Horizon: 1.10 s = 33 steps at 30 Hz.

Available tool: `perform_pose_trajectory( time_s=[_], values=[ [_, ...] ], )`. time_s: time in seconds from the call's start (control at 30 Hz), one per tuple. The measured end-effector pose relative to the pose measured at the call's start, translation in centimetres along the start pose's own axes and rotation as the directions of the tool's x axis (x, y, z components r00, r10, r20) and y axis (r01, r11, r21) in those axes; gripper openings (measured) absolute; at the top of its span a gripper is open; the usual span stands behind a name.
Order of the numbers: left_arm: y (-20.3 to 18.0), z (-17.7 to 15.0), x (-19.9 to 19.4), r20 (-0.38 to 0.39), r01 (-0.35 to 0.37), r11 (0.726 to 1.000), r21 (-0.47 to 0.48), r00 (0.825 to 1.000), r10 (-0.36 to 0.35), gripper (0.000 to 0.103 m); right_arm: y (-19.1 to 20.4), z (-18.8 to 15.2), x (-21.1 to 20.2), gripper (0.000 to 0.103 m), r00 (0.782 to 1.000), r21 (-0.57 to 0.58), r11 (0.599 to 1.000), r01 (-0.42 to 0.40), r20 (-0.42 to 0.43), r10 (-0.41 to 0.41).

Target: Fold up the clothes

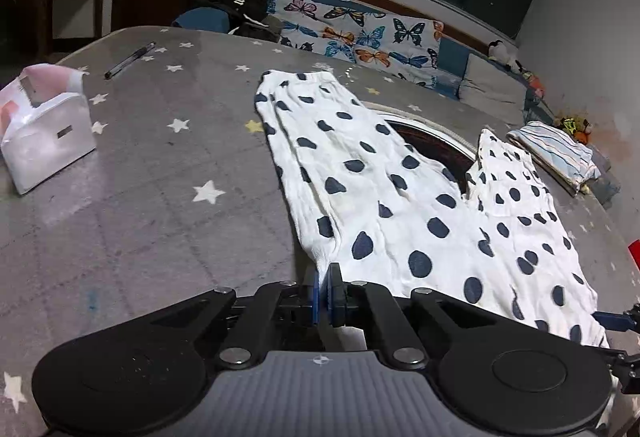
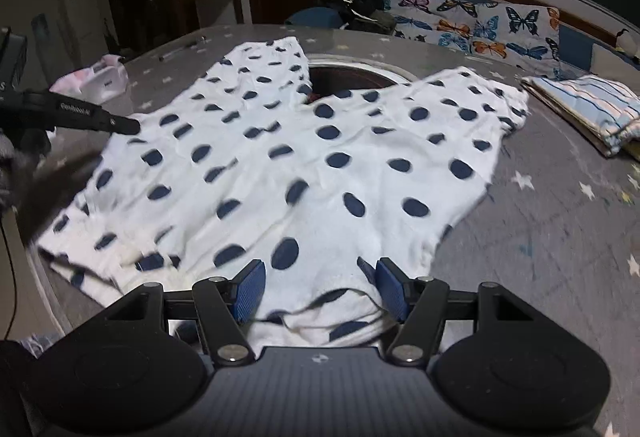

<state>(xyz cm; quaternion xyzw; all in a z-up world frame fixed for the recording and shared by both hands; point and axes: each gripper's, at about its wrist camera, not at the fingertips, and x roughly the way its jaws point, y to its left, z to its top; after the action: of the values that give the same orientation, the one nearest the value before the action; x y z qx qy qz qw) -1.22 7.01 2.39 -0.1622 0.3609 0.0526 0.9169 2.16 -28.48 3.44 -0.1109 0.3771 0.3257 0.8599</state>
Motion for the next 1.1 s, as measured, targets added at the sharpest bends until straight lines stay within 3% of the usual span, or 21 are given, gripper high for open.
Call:
perform_pose_trajectory(
  time_s=[0.23, 0.3, 0.37, 0.43, 0.57, 0.9, 1.1],
  values=[
    [-0.7, -0.2, -1.0, -0.003, 0.001, 1.000, 0.018, 1.000, -0.001, 0.012, 0.0, 0.7, -1.5, 0.063, 0.998, 0.006, 1.000, -0.019, 0.067, 0.019],
    [-1.2, -0.2, -1.7, 0.004, 0.011, 1.000, 0.028, 1.000, -0.011, 0.022, 0.3, 0.5, -1.1, 0.062, 0.998, -0.008, 1.000, -0.027, 0.048, 0.027],
    [-1.8, -0.3, -2.6, 0.013, 0.019, 0.999, 0.044, 1.000, -0.020, 0.052, 0.4, 0.2, -0.5, 0.063, 0.999, -0.009, 1.000, -0.026, 0.025, 0.026],
    [-2.7, -0.5, -3.5, 0.029, 0.034, 0.997, 0.069, 0.999, -0.036, 0.054, 0.3, 0.0, -0.5, 0.063, 1.000, -0.010, 1.000, -0.021, 0.019, 0.021],
    [-4.6, -0.8, -4.6, 0.041, 0.092, 0.989, 0.117, 0.994, -0.097, 0.071, 0.5, 0.4, -1.4, 0.063, 0.998, -0.015, 1.000, -0.018, 0.054, 0.019],
    [-8.9, -2.6, -2.1, -0.020, 0.208, 0.955, 0.214, 0.978, -0.208, 0.073, 0.7, -0.2, -0.6, 0.063, 0.999, -0.021, 1.000, -0.014, 0.034, 0.015],
    [-9.6, -4.9, -2.0, -0.054, 0.224, 0.923, 0.312, 0.974, -0.218, 0.058, 1.1, -0.5, -1.5, 0.063, 0.999, -0.049, 0.999, -0.014, 0.036, 0.016]
  ],
)
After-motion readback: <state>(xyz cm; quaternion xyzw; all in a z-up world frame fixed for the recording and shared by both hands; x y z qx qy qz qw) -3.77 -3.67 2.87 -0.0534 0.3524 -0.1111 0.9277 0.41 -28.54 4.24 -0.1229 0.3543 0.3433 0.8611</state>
